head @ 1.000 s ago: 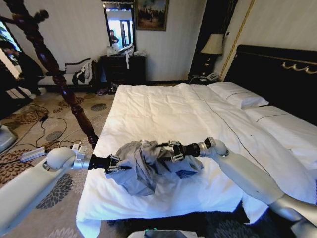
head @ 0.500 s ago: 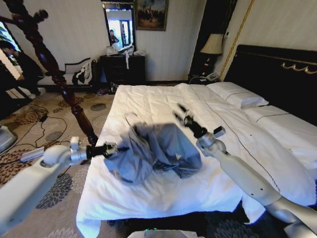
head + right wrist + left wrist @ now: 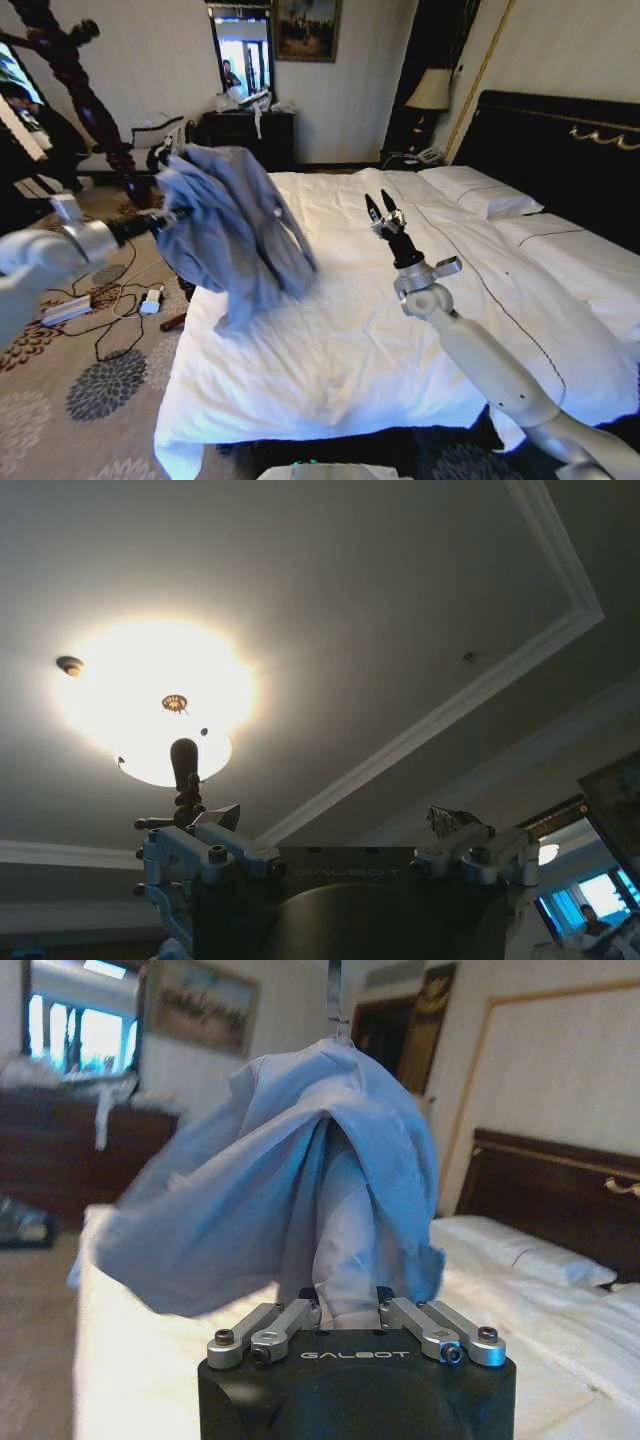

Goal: Pick up the clothes from the bed and hang them on the clothes hanger.

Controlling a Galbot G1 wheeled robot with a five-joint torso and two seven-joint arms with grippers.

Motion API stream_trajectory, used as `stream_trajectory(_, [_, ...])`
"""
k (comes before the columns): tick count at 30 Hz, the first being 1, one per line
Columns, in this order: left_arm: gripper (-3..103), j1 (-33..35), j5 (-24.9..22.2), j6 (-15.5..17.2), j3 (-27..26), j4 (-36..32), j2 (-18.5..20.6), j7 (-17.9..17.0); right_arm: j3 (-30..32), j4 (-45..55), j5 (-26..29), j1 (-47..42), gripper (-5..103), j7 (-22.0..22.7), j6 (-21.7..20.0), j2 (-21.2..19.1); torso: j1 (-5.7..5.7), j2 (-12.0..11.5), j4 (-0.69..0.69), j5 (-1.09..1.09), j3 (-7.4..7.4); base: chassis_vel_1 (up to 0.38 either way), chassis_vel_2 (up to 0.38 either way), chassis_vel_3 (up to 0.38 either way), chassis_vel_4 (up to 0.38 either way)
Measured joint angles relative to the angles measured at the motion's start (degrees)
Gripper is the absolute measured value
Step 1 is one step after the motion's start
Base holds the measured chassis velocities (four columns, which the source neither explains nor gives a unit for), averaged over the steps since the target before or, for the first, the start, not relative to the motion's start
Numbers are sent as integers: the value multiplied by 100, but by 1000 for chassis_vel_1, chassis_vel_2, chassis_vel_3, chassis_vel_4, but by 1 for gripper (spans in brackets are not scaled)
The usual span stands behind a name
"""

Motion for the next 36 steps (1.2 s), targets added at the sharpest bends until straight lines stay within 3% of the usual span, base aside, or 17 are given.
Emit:
stream_trajectory(2, [18,-1205,-6,283,1024,539,-44,67,43,5,-83,-80,100,2,-13,68,1,0,-1,0,0,0,0,0,0])
stream_trajectory(3, [18,-1205,-6,283,1024,539,-44,67,43,5,-83,-80,100,2,-13,68,1,0,-1,0,0,0,0,0,0])
stream_trajectory(6, [18,-2731,-8,515,2289,1328,-371,132,87,-46,-196,-167,100,-1,-17,135,0,0,0,2,0,0,0,0,0])
stream_trajectory(7, [18,-2731,-8,515,2289,1328,-371,132,87,-46,-196,-167,100,-1,-17,135,0,0,0,2,0,0,0,0,0])
stream_trajectory(9, [18,-3695,39,569,3075,1927,-790,223,130,-89,-266,-228,100,-14,-19,151,1,0,-2,1,1,0,0,0,0])
stream_trajectory(11, [18,-3880,46,579,3201,2056,-893,225,145,-102,-289,-244,100,-18,-19,151,2,-1,-3,1,1,0,0,0,0])
stream_trajectory(13, [18,-4569,71,629,3580,2636,-1338,220,244,-146,-416,-353,100,-47,-19,150,2,-1,-4,4,1,0,0,0,0])
stream_trajectory(19, [18,-5504,137,779,3897,3654,-1927,84,502,-159,-479,-659,100,-176,4,88,1,-1,1,4,0,0,0,0,0])
stream_trajectory(25, [18,-5917,72,901,4012,3955,-2141,-192,589,-266,-479,-719,100,-330,46,41,1,0,0,3,0,0,0,0,0])
stream_trajectory(27, [18,-6057,-69,969,4045,3996,-2191,-498,591,-303,-481,-690,100,-360,54,53,1,-1,-1,4,0,0,0,0,0])
stream_trajectory(30, [18,-6105,-401,1040,4045,3881,-2169,-1249,566,-323,-507,-666,100,-373,59,99,0,0,1,2,0,0,0,0,0])
stream_trajectory(31, [18,-6105,-401,1040,4045,3881,-2169,-1249,566,-323,-507,-666,100,-373,59,99,0,0,1,2,0,0,0,0,0])
stream_trajectory(34, [18,-6095,-770,1073,3992,3604,-2064,-1827,528,-342,-562,-692,100,-394,64,103,1,0,1,2,0,0,0,0,0])
stream_trajectory(36, [18,-6079,-855,1076,3966,3479,-2014,-1956,515,-347,-576,-703,100,-399,65,98,0,0,0,3,0,0,0,0,0])
